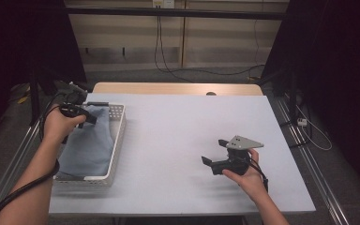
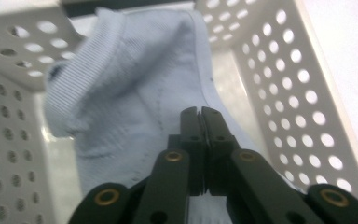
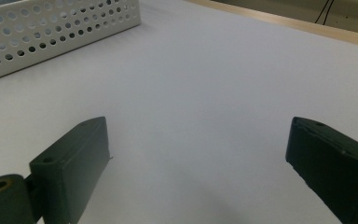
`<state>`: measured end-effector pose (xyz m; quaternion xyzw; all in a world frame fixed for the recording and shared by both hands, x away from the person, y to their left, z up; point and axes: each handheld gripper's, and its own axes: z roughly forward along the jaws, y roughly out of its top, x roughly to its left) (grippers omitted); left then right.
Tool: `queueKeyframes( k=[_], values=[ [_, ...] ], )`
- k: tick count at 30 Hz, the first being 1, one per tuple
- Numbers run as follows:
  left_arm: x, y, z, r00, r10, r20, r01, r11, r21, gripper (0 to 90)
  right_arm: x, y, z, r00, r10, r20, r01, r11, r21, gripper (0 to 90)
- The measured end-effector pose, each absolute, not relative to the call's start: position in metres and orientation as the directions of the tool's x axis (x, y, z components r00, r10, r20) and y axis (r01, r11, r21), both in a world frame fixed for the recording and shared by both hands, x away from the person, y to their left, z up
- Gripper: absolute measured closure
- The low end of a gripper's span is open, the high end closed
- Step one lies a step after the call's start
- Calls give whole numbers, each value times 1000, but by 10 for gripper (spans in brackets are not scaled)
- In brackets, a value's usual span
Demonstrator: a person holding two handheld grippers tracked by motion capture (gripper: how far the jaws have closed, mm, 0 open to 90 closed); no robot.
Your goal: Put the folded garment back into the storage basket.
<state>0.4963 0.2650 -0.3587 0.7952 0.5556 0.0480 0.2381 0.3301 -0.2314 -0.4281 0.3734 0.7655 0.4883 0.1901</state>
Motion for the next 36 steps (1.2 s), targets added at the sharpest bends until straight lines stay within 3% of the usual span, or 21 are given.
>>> queueKeyframes(
  k=[17,22,32,36],
  values=[
    [488,286,-409,302,937,-175,890,-212,404,900,329,-230,-429,-651,756,70,386,250,888,55],
    [488,287,-406,307,933,-185,887,-211,410,897,329,-230,-429,-649,757,72,388,248,888,55],
    [492,272,-367,355,910,-213,868,-236,437,632,329,-230,-428,-652,755,71,386,249,888,55],
    [490,268,-359,368,903,-223,858,-238,454,595,329,-230,-428,-652,754,74,388,249,888,55]
  ],
)
